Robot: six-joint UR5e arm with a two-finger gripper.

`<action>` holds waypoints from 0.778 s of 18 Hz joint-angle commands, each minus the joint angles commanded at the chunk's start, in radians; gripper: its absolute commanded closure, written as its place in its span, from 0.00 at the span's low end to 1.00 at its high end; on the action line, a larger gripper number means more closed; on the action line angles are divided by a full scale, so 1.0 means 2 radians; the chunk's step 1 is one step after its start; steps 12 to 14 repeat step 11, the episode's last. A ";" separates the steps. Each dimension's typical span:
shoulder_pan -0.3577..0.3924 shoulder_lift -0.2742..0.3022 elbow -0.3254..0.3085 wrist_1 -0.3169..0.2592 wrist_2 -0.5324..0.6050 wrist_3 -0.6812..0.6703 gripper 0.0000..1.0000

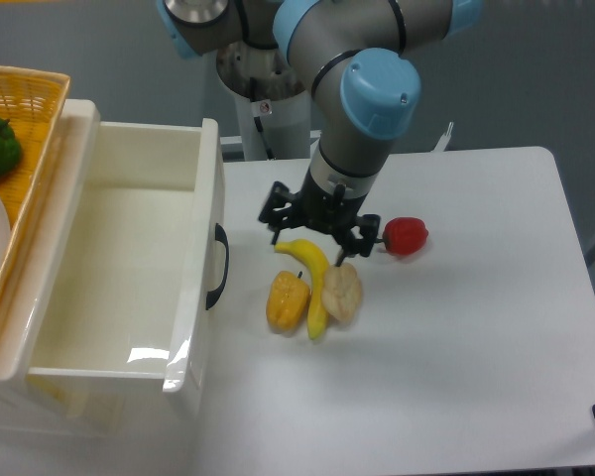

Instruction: Slide the top white drawer open

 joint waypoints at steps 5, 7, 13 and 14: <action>-0.002 -0.011 -0.002 0.011 0.038 0.123 0.00; -0.002 -0.018 -0.003 0.027 0.045 0.144 0.00; -0.001 -0.024 -0.007 0.043 0.044 0.145 0.00; -0.001 -0.024 -0.007 0.043 0.044 0.145 0.00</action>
